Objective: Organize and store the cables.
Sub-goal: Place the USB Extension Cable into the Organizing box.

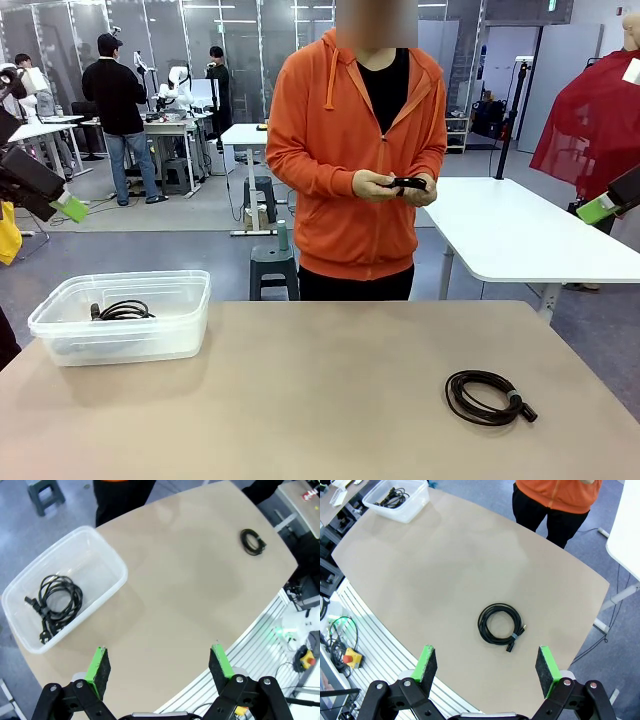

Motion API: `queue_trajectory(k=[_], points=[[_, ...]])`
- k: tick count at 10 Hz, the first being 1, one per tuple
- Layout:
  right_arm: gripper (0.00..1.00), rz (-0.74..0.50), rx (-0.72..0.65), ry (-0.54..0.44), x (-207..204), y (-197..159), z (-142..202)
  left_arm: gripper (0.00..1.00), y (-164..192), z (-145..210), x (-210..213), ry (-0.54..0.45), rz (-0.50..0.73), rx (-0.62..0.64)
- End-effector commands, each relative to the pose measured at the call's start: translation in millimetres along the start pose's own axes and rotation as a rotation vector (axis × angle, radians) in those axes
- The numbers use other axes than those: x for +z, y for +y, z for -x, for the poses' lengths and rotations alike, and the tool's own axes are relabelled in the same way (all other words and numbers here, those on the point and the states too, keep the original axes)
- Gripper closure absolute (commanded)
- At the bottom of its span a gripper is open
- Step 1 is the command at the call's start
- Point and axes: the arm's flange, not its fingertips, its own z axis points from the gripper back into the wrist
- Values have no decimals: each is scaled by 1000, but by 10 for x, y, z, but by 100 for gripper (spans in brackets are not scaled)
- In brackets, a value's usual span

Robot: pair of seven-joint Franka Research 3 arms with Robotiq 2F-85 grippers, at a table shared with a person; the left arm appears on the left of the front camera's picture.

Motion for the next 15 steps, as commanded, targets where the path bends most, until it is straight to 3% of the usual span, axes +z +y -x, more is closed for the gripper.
queue_trajectory(k=[1, 4, 7, 11, 15], points=[[0, -16, 12, -4, 4, -17, 8, 0, -19, 86, -72, -27, 51, -122], [0, -16, 12, -4, 4, -17, 8, 0, -152, 123, -166, 86, 42, -239], [0, -16, 12, -4, 4, -17, 8, 0, -252, 158, -238, 135, 55, -262], [0, -16, 12, -4, 4, -17, 8, 0, -360, 137, -340, 146, 16, -234], [0, -16, 12, -4, 4, -17, 8, 0, -305, 124, -314, 131, 53, -244]])
